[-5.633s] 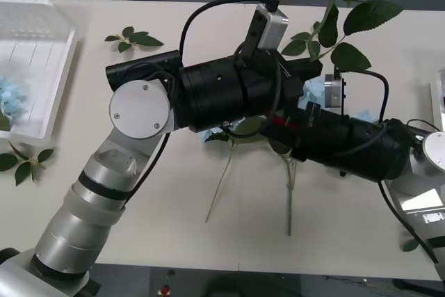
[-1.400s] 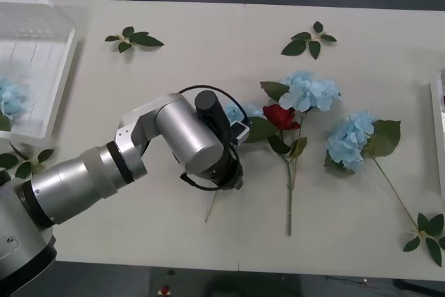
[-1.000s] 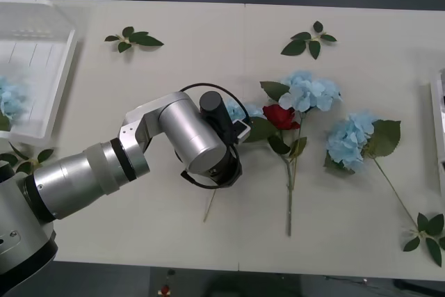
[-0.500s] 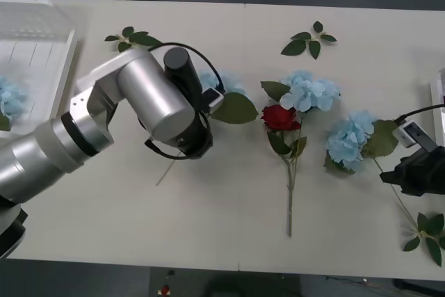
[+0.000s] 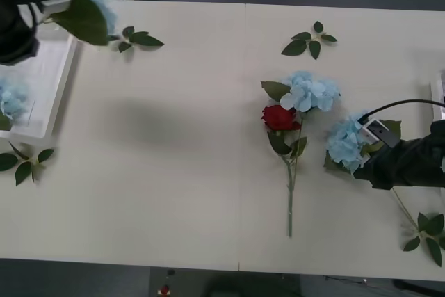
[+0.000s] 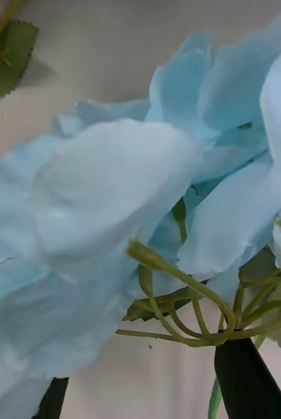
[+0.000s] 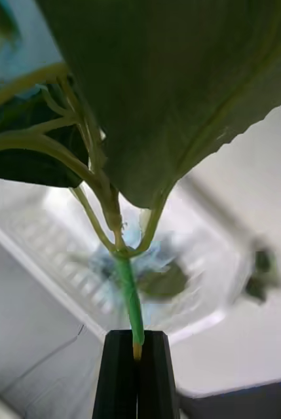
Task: Put the red flowers into the right box and the blue flowers into the left box
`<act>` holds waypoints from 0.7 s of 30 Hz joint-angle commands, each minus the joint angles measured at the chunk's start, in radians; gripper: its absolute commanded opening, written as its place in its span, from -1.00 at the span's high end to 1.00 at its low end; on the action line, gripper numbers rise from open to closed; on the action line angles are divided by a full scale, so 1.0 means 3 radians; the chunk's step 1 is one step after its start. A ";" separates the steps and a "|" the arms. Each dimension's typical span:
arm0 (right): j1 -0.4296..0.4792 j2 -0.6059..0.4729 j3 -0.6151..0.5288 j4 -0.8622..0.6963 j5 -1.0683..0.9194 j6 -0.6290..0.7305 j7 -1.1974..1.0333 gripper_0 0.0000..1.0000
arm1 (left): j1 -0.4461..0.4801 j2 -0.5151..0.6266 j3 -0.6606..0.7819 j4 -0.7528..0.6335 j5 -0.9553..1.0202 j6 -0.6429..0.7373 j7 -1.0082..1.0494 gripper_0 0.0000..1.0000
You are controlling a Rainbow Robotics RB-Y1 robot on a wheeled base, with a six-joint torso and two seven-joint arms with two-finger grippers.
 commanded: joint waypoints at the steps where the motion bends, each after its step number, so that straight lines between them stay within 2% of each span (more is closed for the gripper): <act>1: -0.0013 -0.0161 -0.0045 0.0084 0.0021 -0.0031 -0.0141 -0.29 | 0.0078 0.0186 0.0044 0.0676 -0.0109 -0.0003 -0.0330 1.00; 7: -0.0008 -0.0217 -0.0045 0.0212 0.0011 -0.0025 -0.0172 -0.29 | 0.0093 0.0212 0.0044 0.1689 -0.0370 -0.0880 -0.0448 1.00; 16: -0.0008 -0.0125 -0.0050 0.0381 0.0021 -0.0066 -0.0192 -0.28 | 0.0088 0.0058 0.0039 0.2210 -0.0544 -0.1775 -0.0458 1.00; 19: -0.0008 -0.0094 -0.0045 0.0401 0.0021 -0.0066 -0.0192 0.03 | 0.0093 -0.0003 0.0003 0.2267 -0.0672 -0.1908 -0.0458 1.00; 21: -0.0013 -0.0074 -0.0045 0.0411 0.0021 -0.0066 -0.0192 0.10 | 0.0093 -0.0018 -0.0063 0.2287 -0.0769 -0.2020 -0.0453 0.79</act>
